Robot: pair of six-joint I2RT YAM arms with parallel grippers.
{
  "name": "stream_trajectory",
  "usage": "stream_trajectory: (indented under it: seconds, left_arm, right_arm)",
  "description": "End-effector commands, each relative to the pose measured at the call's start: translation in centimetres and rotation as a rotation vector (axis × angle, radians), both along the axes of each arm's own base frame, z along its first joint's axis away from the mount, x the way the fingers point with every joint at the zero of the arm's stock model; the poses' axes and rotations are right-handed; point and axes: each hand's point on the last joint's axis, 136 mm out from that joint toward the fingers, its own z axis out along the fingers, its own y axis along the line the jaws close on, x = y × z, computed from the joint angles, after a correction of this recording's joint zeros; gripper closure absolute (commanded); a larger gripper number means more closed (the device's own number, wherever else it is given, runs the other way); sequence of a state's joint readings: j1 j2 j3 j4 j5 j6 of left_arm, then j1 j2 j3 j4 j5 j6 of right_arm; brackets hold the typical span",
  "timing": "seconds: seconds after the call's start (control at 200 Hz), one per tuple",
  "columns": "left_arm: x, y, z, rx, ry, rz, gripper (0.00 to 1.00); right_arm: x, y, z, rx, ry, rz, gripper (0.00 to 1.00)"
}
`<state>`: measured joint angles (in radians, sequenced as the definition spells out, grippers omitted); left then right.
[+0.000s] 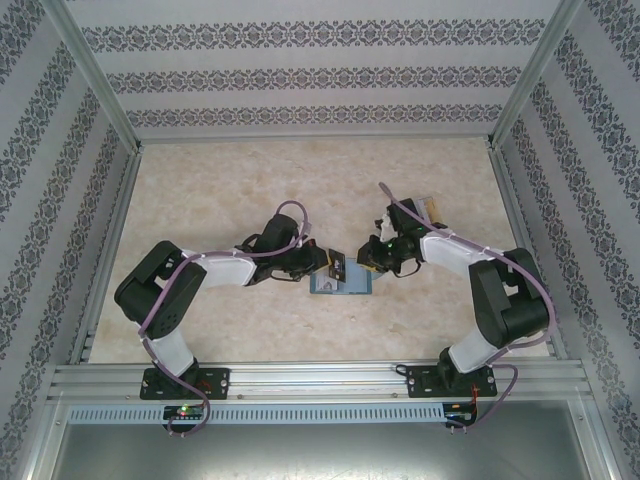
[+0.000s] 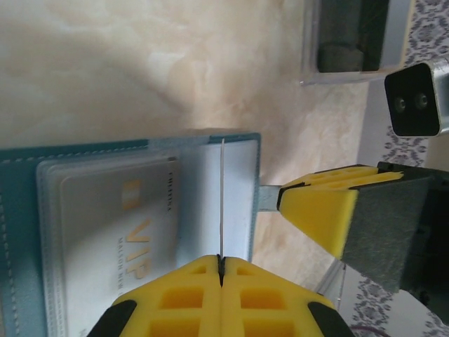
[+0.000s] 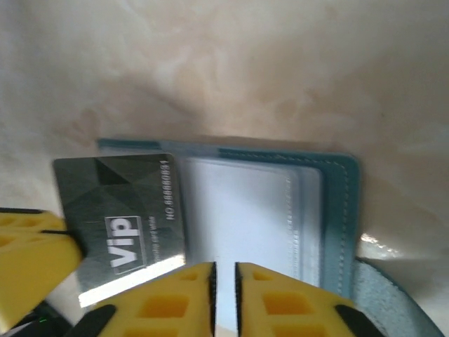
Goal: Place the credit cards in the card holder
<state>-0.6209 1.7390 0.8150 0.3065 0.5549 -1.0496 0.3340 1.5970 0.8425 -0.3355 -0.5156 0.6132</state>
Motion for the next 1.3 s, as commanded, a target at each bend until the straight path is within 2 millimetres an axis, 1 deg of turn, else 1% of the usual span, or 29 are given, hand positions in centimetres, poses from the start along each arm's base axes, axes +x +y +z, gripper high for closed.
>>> stream_trajectory:
  seconds: [0.0, 0.09, 0.16, 0.25, 0.33, 0.465, 0.545, 0.799, 0.924, 0.989, 1.139, 1.294]
  left_arm:
    - [-0.8, 0.7, -0.9, 0.087, -0.023, -0.015, 1.0]
    - [-1.2, 1.5, -1.3, 0.137, -0.027, -0.016, 1.0]
    - [-1.4, 1.7, -1.3, 0.144, -0.037, -0.012, 1.0]
    - [-1.3, 1.1, -1.5, 0.129, -0.04, -0.031, 1.0]
    - [-1.1, 0.7, -2.0, 0.127, -0.033, -0.039, 1.0]
    - [-1.2, 0.0, -2.8, 0.117, -0.025, -0.037, 1.0]
    - [-1.2, -0.4, -2.9, 0.107, -0.028, -0.041, 1.0]
    - [-1.5, -1.1, -3.5, 0.115, -0.017, -0.064, 1.0]
    - [-1.1, -1.3, -3.4, 0.107, -0.014, -0.037, 1.0]
    - [-0.5, -1.2, -3.4, 0.1, -0.009, -0.001, 1.0]
    - [0.1, -2.4, -2.9, 0.063, -0.021, 0.019, 1.0]
    - [-0.1, -3.7, -2.9, 0.057, -0.023, 0.0, 1.0]
  right_arm:
    - [-0.2, -1.8, -1.7, -0.158, -0.004, 0.007, 0.86]
    - [-0.6, -2.0, -2.2, -0.171, 0.005, 0.012, 0.87]
    - [-1.0, -2.2, -2.8, -0.181, 0.015, 0.016, 0.87]
    - [-1.3, -2.4, -3.6, -0.191, 0.032, 0.02, 0.87]
    - [-1.4, -2.4, -4.2, -0.196, 0.048, 0.026, 0.87]
    - [-1.6, -2.5, -4.9, -0.205, 0.062, 0.027, 0.86]
    - [-1.7, -2.5, -5.2, -0.207, 0.071, 0.029, 0.86]
    - [-1.9, -2.6, -5.5, -0.211, 0.08, 0.029, 0.85]
    - [-1.8, -2.5, -5.4, -0.209, 0.075, 0.027, 0.84]
    - [-1.8, -2.4, -5.3, -0.207, 0.074, 0.024, 0.84]
    - [-1.9, -2.4, -5.4, -0.203, 0.076, 0.02, 0.84]
    - [-2.0, -2.4, -5.6, -0.197, 0.08, 0.011, 0.84]
